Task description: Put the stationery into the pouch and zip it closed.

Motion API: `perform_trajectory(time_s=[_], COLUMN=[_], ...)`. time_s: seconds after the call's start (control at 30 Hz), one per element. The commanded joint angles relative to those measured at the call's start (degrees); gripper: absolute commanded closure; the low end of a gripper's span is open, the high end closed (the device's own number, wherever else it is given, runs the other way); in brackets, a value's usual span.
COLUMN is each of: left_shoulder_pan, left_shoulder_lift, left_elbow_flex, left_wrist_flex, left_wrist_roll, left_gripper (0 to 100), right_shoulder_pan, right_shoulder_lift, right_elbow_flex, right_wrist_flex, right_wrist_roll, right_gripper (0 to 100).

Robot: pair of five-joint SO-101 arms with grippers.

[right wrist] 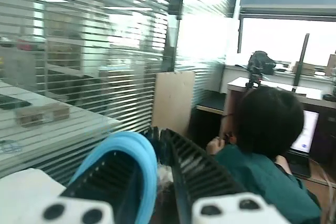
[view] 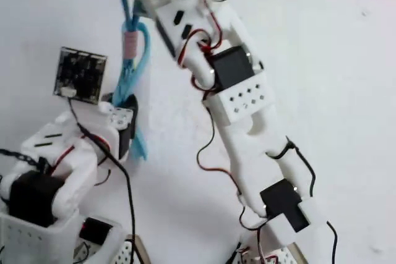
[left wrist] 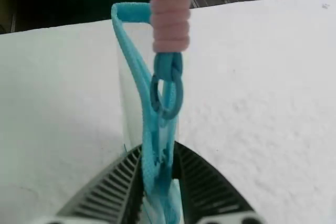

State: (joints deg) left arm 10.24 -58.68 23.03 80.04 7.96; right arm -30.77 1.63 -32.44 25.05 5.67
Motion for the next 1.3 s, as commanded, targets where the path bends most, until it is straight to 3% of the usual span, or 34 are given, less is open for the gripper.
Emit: perform_trajectory(time_s=[0.0,0.33,0.53,0.87,1.27], left_shoulder_pan=[-0.9,-0.3,5.7,6.0,6.0], left_shoulder_lift=[-2.6,-7.1,-7.1,-7.2,-7.2], left_elbow_flex=[-1.4,-8.3,-13.5,-18.5,-21.1], left_wrist_flex=[1.6,12.8,20.6,22.0,22.0], left_wrist_roll=[0.2,-4.4,-5.2,-5.2,-5.2], left_gripper=[97,97,98,98,98], right_shoulder_pan=[4.4,15.3,20.0,28.4,37.2], right_shoulder_lift=[-0.3,3.2,12.3,27.2,35.5], right_elbow_flex=[-2.7,-5.0,-16.2,-30.2,-34.2], right_wrist_flex=[-0.3,-0.4,0.1,4.2,4.4], right_wrist_roll=[-0.5,-0.5,-0.4,-0.1,-0.2], right_gripper=[98.2,98.2,98.2,98.2,98.2])
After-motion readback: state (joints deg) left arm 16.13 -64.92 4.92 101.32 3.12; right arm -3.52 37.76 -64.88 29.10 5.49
